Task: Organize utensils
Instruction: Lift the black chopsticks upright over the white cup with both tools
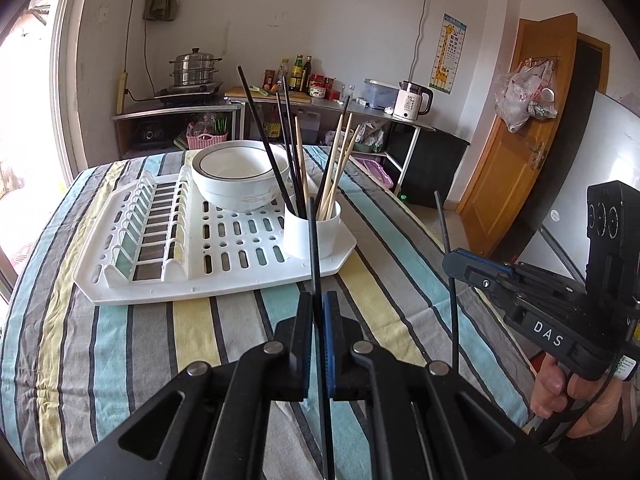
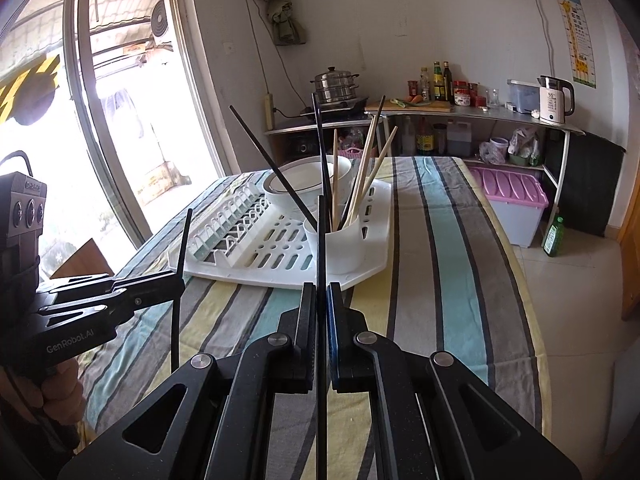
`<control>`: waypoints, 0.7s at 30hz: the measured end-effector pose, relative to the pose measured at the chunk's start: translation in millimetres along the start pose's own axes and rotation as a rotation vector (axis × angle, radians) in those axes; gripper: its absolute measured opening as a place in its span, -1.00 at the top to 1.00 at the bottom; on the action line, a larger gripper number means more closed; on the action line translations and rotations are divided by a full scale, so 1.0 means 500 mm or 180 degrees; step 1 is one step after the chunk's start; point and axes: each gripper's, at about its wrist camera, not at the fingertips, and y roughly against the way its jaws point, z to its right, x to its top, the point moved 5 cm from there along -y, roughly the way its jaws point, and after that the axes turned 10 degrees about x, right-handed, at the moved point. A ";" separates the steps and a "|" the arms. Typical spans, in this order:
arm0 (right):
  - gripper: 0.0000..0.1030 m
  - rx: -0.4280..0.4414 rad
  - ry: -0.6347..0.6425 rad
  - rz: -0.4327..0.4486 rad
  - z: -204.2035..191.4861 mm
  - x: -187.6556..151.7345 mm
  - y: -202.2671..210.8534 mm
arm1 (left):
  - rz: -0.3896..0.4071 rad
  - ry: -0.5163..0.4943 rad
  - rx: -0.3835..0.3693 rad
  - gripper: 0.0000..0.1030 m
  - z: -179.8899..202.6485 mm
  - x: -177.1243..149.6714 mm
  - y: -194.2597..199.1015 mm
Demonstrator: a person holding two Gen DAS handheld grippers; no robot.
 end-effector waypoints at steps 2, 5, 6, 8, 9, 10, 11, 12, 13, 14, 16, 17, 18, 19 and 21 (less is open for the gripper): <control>0.90 -0.0001 0.0004 0.0026 -0.002 0.002 0.005 | 0.0044 -0.0005 -0.0016 0.90 0.000 0.005 0.010; 0.90 0.0002 0.0015 0.0065 -0.008 0.003 0.014 | 0.0103 -0.0011 -0.0033 0.90 0.001 0.013 0.023; 0.90 0.0004 0.0020 0.0075 -0.009 0.005 0.016 | 0.0117 -0.0014 -0.0034 0.90 0.001 0.015 0.026; 0.91 0.0006 0.0034 0.0101 -0.013 0.007 0.022 | 0.0145 -0.0018 -0.0035 0.90 0.000 0.019 0.033; 0.90 0.0006 0.0039 0.0113 -0.014 0.008 0.025 | 0.0156 -0.0014 -0.0036 0.90 -0.001 0.021 0.036; 0.90 0.0006 0.0046 0.0126 -0.016 0.009 0.028 | 0.0167 -0.0012 -0.0036 0.90 -0.002 0.023 0.038; 0.90 0.0005 0.0051 0.0135 -0.017 0.010 0.030 | 0.0178 -0.0009 -0.0042 0.90 -0.002 0.024 0.041; 0.90 0.0006 0.0056 0.0142 -0.019 0.011 0.031 | 0.0185 -0.0007 -0.0047 0.90 -0.002 0.026 0.042; 0.90 0.0005 0.0060 0.0150 -0.020 0.013 0.032 | 0.0191 -0.0008 -0.0046 0.90 -0.003 0.028 0.043; 0.90 0.0003 0.0063 0.0159 -0.020 0.015 0.032 | 0.0198 -0.0012 -0.0043 0.90 -0.003 0.028 0.046; 0.91 0.0005 0.0067 0.0177 -0.022 0.017 0.036 | 0.0203 -0.0010 -0.0048 0.90 -0.004 0.031 0.047; 0.91 0.0005 0.0070 0.0187 -0.023 0.019 0.039 | 0.0206 -0.0011 -0.0052 0.90 -0.004 0.033 0.048; 0.91 0.0002 0.0073 0.0196 -0.022 0.021 0.039 | 0.0215 -0.0014 -0.0049 0.90 -0.004 0.036 0.049; 0.91 0.0000 0.0078 0.0204 -0.023 0.024 0.040 | 0.0228 -0.0021 -0.0047 0.90 -0.004 0.038 0.050; 0.91 -0.0005 0.0087 0.0222 -0.024 0.029 0.044 | 0.0253 -0.0032 -0.0045 0.90 -0.004 0.046 0.053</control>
